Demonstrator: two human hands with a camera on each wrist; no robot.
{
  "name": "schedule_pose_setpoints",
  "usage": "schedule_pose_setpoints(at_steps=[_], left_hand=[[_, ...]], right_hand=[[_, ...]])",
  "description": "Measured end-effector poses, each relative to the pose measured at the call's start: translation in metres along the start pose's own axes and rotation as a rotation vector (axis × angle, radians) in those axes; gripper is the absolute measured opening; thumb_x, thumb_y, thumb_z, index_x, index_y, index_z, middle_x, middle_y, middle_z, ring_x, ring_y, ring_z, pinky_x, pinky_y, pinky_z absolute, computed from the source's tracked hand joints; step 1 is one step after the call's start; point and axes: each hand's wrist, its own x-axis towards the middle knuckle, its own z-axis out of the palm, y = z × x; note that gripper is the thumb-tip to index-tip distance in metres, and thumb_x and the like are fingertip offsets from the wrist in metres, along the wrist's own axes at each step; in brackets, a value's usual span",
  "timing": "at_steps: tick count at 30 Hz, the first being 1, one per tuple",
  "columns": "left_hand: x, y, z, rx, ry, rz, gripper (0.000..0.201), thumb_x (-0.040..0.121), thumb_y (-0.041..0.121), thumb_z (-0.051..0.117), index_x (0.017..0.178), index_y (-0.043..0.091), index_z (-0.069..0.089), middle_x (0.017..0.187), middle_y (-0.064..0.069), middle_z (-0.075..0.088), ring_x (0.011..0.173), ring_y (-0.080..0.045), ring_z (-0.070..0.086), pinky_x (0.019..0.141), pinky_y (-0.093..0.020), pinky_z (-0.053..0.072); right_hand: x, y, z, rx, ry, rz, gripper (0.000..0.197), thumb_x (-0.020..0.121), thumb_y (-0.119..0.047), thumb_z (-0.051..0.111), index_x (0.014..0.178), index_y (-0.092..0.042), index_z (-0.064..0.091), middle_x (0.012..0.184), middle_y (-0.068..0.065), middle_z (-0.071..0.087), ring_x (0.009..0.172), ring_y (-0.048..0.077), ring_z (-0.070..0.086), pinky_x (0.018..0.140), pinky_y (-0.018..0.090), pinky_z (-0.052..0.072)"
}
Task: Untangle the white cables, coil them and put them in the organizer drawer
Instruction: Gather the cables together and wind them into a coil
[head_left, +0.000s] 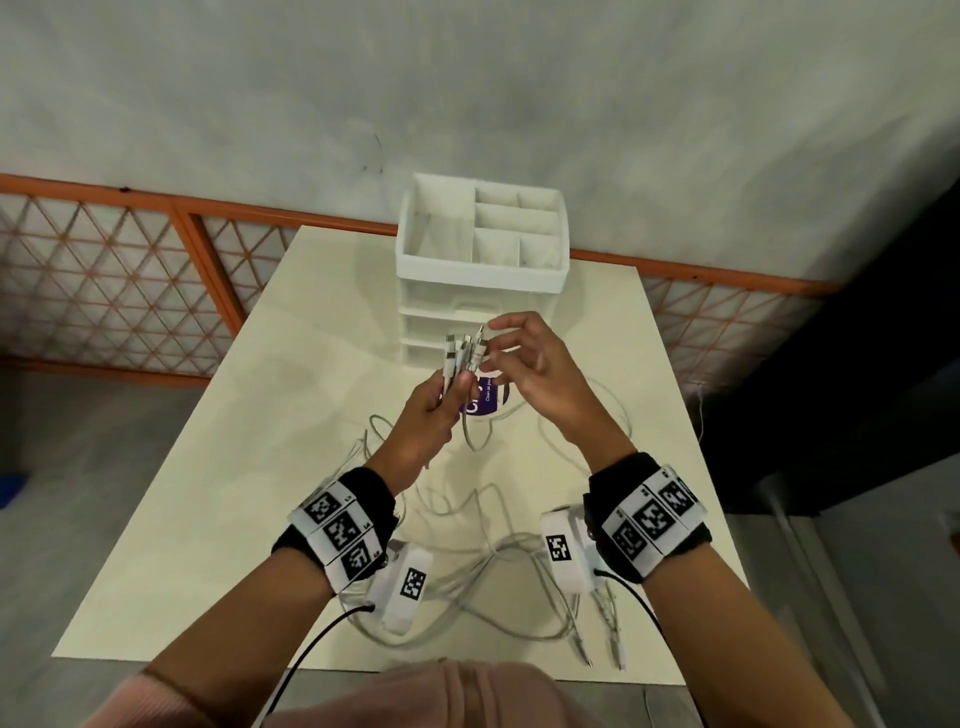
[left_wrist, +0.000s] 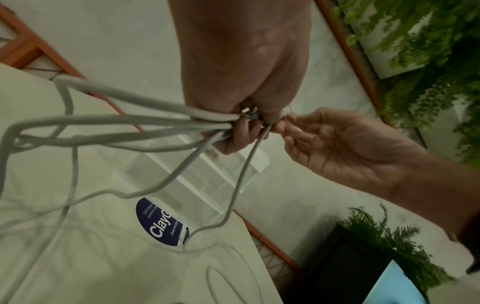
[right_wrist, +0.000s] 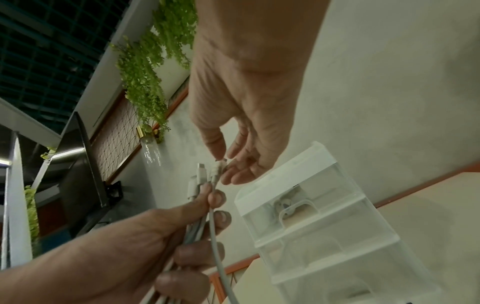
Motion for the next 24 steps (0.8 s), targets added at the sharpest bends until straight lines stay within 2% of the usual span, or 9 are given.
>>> schedule_pose_setpoints(at_steps=[3,7,10,13,15,18,21,24], left_hand=[[-0.002,0.003,0.001,0.031,-0.010,0.003,0.032,0.100,0.033,0.042,0.072,0.021,0.052,0.042,0.015,0.035,0.045,-0.004,0.025,0.045,-0.018,0.022],[-0.005,0.009,0.000,0.023,-0.101,-0.009,0.035,0.102,0.029,0.038,0.071,0.021,0.054,0.041,0.016,0.045,0.050,-0.009,0.022,0.045,-0.017,0.022],[-0.006,0.010,-0.004,0.011,-0.182,-0.008,0.038,0.102,0.029,0.035,0.073,0.021,0.057,0.048,0.016,0.055,0.047,-0.007,0.025,0.044,-0.014,0.023],[-0.004,0.010,-0.006,0.025,-0.192,-0.011,0.038,0.103,0.030,0.033,0.078,0.021,0.060,0.050,0.016,0.058,0.044,-0.002,0.029,0.044,-0.013,0.025],[-0.002,0.008,-0.007,0.017,-0.184,-0.006,0.036,0.102,0.033,0.033,0.084,0.022,0.062,0.064,0.012,0.065,0.049,-0.005,0.034,0.046,-0.015,0.027],[0.001,0.007,-0.008,0.020,-0.174,-0.012,0.034,0.102,0.035,0.034,0.093,0.020,0.064,0.078,0.005,0.071,0.053,-0.009,0.040,0.048,-0.019,0.029],[0.002,0.008,-0.009,0.013,-0.201,-0.002,0.037,0.102,0.035,0.033,0.094,0.019,0.065,0.084,-0.001,0.072,0.053,-0.011,0.041,0.049,-0.020,0.030],[0.002,0.011,-0.011,0.011,-0.236,-0.001,0.040,0.103,0.034,0.031,0.090,0.019,0.066,0.080,0.002,0.073,0.050,-0.009,0.041,0.048,-0.018,0.031]], right_hand=[[0.000,-0.002,0.002,-0.043,0.021,-0.024,0.033,0.082,-0.018,0.071,0.111,-0.022,0.055,0.088,-0.001,0.061,0.074,0.010,0.064,0.076,0.029,0.054],[0.001,0.001,-0.001,0.007,0.018,-0.036,0.037,0.084,-0.010,0.069,0.120,-0.014,0.060,0.082,0.002,0.056,0.067,0.004,0.062,0.076,0.025,0.053],[0.001,0.000,-0.003,0.011,0.012,-0.053,0.027,0.086,-0.009,0.066,0.113,-0.006,0.066,0.083,0.005,0.058,0.067,0.004,0.062,0.073,0.018,0.052],[0.000,0.000,-0.003,0.011,0.055,-0.062,0.023,0.085,-0.009,0.067,0.107,-0.003,0.069,0.097,0.006,0.063,0.069,0.002,0.064,0.069,0.015,0.051],[0.000,-0.002,-0.003,0.006,0.046,-0.051,0.023,0.085,-0.008,0.067,0.107,-0.002,0.069,0.097,0.006,0.067,0.065,0.001,0.064,0.067,0.014,0.050],[0.003,-0.004,-0.005,0.000,0.003,-0.033,0.024,0.084,-0.007,0.068,0.107,-0.004,0.069,0.090,0.004,0.068,0.065,0.003,0.065,0.067,0.015,0.051],[0.005,-0.004,-0.008,-0.003,-0.052,-0.027,0.027,0.083,-0.008,0.069,0.110,-0.007,0.069,0.093,0.006,0.067,0.067,0.009,0.066,0.072,0.021,0.053],[0.007,-0.005,-0.009,-0.018,-0.101,-0.024,0.030,0.084,-0.010,0.069,0.114,-0.008,0.068,0.089,-0.002,0.065,0.069,0.010,0.064,0.075,0.024,0.054]])
